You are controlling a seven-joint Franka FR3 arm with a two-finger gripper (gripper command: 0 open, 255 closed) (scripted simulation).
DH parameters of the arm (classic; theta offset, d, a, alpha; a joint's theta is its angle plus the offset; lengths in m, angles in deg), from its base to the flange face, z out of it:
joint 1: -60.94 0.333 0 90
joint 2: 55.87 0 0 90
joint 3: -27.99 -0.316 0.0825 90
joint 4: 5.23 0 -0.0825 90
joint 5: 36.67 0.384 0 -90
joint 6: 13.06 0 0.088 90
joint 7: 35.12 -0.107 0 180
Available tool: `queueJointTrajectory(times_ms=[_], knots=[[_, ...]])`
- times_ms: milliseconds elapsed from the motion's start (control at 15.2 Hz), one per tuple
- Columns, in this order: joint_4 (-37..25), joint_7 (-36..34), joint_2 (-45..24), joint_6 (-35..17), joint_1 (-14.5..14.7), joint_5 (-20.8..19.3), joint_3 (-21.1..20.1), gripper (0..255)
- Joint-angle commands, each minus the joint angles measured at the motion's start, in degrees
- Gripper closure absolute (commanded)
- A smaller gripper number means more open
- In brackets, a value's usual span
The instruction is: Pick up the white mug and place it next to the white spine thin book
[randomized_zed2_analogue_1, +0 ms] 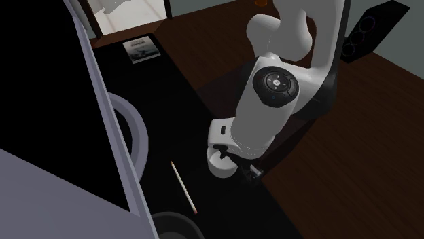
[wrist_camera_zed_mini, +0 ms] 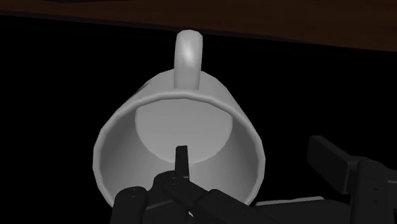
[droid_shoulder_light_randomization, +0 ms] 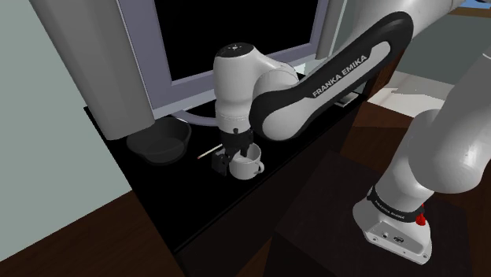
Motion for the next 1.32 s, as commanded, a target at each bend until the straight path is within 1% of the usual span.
queueJointTrajectory(times_ms=[0, 528, 594, 1188, 1254], knots=[[0.39, -0.58, -1.27, -1.55, -0.2, -0.91, -0.03, 0], [0.51, -0.78, -1.63, -1.99, -0.24, -1.19, -0.03, 0], [0.51, -0.78, -1.63, -1.99, -0.24, -1.19, -0.03, 255], [0.52, -0.78, -1.64, -2.0, -0.25, -1.2, -0.03, 255], [0.26, -0.39, -1.03, -1.21, -0.2, -0.73, 0.01, 255]])
